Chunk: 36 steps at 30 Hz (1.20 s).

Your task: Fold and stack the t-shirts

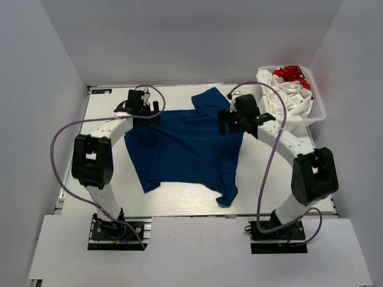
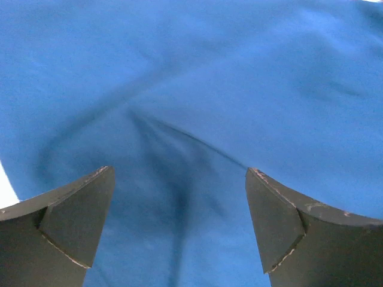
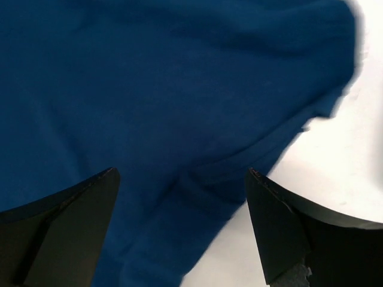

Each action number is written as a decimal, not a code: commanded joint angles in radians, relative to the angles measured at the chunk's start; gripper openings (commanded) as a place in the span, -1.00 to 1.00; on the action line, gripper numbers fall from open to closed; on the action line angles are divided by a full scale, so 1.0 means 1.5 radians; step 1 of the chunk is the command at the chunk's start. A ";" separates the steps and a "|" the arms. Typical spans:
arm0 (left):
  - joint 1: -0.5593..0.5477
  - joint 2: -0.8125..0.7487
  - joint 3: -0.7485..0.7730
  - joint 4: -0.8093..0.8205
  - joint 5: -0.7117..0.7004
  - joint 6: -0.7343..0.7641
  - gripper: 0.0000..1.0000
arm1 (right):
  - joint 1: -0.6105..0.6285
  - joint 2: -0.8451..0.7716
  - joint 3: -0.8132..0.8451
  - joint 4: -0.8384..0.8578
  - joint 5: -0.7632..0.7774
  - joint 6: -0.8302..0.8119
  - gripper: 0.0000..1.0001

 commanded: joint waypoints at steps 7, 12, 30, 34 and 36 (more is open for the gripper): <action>-0.086 -0.148 -0.235 0.085 0.194 -0.114 1.00 | 0.106 -0.011 -0.121 -0.043 0.045 0.077 0.81; -0.124 -0.140 -0.271 0.075 0.108 -0.143 1.00 | 0.135 0.015 -0.153 -0.030 0.105 0.149 0.81; -0.130 -0.067 -0.295 -0.017 -0.054 -0.214 1.00 | 0.035 -0.302 -0.368 -0.164 0.281 0.301 -0.36; -0.130 -0.089 -0.301 0.001 -0.010 -0.195 1.00 | -0.002 -0.326 -0.407 -0.183 0.266 0.330 0.00; -0.130 -0.112 -0.301 0.001 0.002 -0.186 1.00 | -0.003 -0.329 -0.385 -0.181 0.246 0.310 0.30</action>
